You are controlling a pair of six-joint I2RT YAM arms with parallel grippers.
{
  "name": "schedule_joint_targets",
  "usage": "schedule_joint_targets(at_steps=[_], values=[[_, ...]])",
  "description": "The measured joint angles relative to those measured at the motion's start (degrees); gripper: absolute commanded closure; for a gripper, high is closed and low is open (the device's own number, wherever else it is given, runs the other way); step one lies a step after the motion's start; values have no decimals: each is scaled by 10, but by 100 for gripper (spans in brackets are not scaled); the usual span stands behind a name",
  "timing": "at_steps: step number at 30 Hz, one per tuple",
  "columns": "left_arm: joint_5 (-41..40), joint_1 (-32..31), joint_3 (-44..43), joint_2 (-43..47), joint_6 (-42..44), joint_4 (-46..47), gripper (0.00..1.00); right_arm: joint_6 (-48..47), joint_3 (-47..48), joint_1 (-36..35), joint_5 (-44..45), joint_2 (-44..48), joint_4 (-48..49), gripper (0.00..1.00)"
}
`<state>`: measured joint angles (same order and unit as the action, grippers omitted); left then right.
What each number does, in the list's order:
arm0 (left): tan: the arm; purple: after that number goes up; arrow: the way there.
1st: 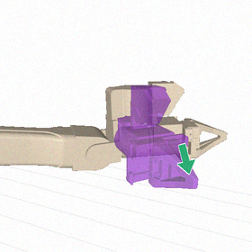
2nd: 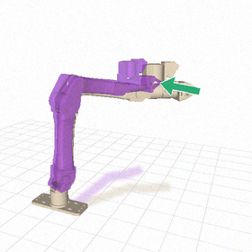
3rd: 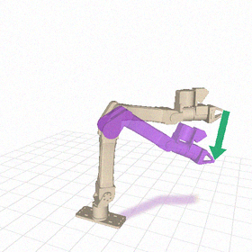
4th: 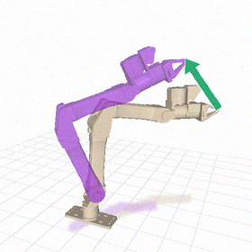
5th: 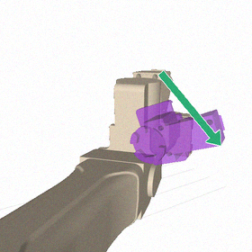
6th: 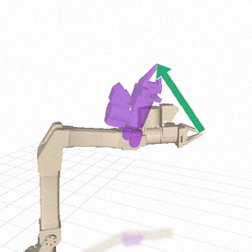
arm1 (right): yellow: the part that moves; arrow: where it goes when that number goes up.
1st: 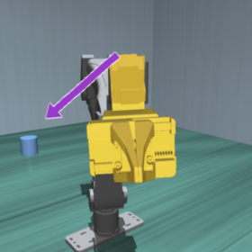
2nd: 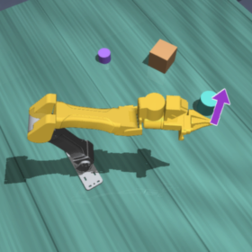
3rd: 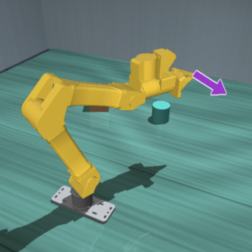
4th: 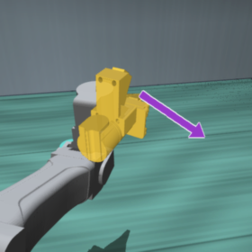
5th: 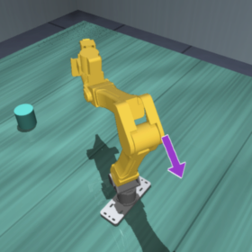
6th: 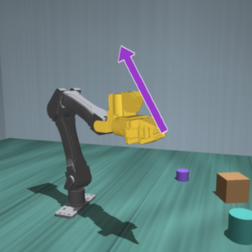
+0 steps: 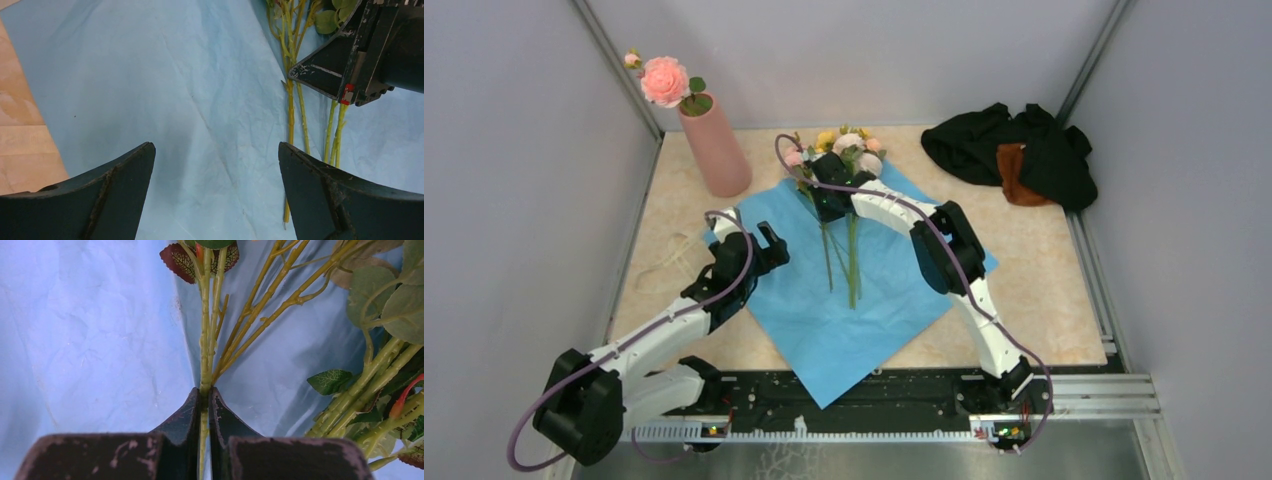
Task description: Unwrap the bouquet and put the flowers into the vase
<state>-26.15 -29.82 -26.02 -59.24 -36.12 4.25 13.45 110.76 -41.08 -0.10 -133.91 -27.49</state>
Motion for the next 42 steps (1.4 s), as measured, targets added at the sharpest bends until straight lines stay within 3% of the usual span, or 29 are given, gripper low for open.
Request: schedule_joint_targets(at_steps=[16,22,30,42], values=[[10,0,-40,-62,7,8,1,-15,-9,0,5,97,-3,100],[52,0,-40,-63,16,50,1,-15,-66,0,2,159,22,100],[112,0,-24,-54,16,111,1,-15,-219,1,-16,278,194,100],[122,0,-10,-24,14,96,1,17,-230,9,-96,307,482,100]])
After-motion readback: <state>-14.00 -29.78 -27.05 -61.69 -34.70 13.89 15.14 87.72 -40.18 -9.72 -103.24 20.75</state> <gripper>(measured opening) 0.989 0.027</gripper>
